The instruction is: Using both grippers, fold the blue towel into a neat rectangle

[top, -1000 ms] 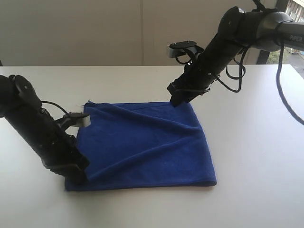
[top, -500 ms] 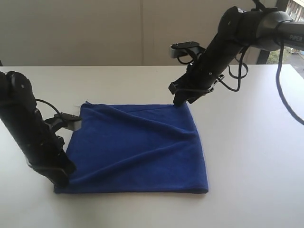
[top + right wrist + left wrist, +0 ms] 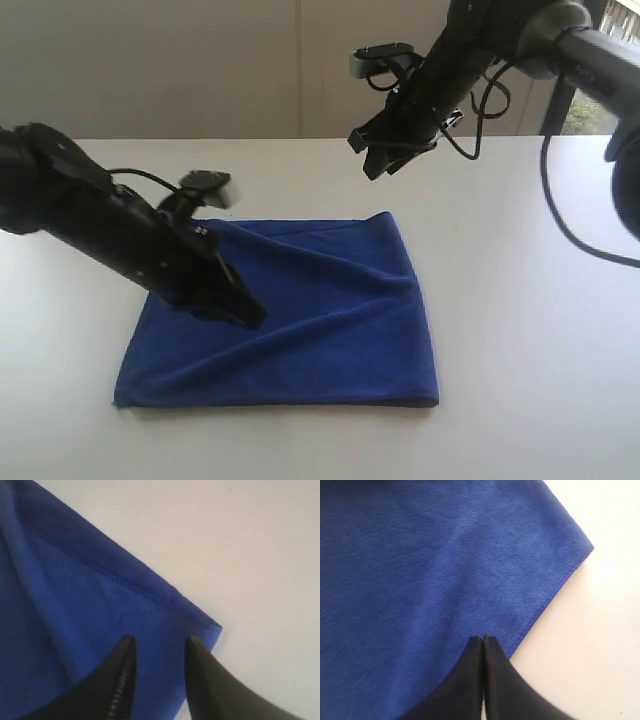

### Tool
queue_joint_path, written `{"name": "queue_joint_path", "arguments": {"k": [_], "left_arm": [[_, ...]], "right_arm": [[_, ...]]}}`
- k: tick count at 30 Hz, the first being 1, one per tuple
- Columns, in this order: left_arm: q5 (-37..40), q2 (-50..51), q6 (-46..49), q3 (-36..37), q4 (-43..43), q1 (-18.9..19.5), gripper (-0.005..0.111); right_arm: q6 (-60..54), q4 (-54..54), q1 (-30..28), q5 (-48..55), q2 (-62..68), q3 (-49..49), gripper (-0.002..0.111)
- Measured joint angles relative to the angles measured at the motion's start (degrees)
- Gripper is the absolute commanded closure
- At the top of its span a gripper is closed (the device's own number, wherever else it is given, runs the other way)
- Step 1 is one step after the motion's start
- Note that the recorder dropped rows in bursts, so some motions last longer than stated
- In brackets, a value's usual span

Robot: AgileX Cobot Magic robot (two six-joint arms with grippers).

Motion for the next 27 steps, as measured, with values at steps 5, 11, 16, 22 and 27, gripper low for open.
{"name": "queue_joint_path", "arguments": {"k": [5,11,16,22,27], "left_arm": [[-9.0,4.1,1.9,0.0,0.0,-8.6,0.107],[-14.4,8.2,2.3,0.0,0.1,-12.1,0.107],[-15.0,9.6,2.4,-0.1,-0.8,-12.1,0.107],[-14.9,9.9,2.4,-0.1,-1.8,-12.1,0.107],[-14.5,9.9,2.4,-0.1,-2.0,-12.1,0.107]], "right_arm": [[-3.6,2.3,-1.3,1.1,5.2,-2.4,0.079],[-7.7,-1.9,-1.6,-0.3,5.7,-2.7,0.062],[-10.0,-4.6,-1.6,-4.5,5.9,-3.0,0.057],[-13.7,-3.7,-1.6,-8.9,8.5,-3.0,0.057],[-18.4,1.9,-1.6,-9.6,10.3,-3.0,0.057]]}}
